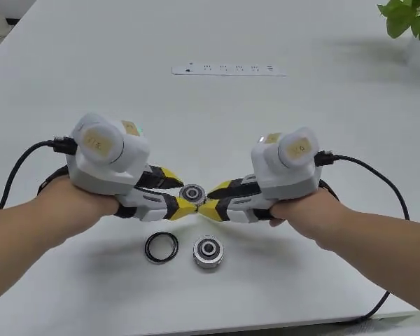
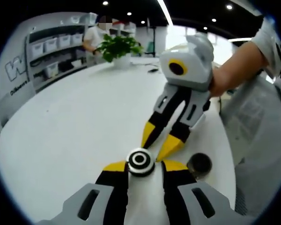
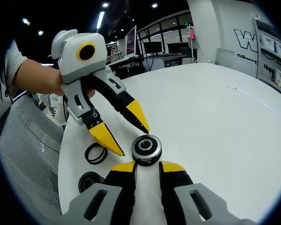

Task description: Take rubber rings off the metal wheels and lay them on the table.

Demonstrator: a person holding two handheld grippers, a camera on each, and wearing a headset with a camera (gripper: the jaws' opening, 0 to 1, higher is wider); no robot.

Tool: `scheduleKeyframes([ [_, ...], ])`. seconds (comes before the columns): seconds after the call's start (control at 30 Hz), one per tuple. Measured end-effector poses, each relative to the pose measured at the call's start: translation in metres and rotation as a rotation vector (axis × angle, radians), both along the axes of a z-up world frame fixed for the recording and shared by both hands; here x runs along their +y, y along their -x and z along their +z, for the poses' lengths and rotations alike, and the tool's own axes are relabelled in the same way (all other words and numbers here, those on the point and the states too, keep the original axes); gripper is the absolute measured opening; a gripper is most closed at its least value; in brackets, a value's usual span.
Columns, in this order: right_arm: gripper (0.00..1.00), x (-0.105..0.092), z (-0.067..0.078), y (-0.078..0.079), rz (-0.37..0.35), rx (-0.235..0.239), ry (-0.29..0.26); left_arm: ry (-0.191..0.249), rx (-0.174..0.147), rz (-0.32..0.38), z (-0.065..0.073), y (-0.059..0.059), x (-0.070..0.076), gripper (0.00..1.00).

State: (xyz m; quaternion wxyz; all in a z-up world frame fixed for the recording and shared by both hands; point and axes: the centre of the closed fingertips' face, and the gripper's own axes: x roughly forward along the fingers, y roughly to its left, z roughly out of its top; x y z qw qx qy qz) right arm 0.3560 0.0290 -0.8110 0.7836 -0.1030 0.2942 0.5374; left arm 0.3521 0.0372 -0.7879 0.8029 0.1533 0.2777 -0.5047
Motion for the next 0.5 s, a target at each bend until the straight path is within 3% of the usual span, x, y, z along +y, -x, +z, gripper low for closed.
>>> scheduleKeyframes([
  [0.27,0.14,-0.0002,-0.0004,-0.0015,-0.002,-0.002,-0.007,-0.006,-0.003,0.003,-0.0027,-0.0038,-0.0019,0.22],
  [0.5,0.13,0.0000,-0.0005,-0.0019,-0.004,-0.006,-0.012,-0.019,-0.028,0.008,-0.0042,-0.0096,-0.0039,0.15],
])
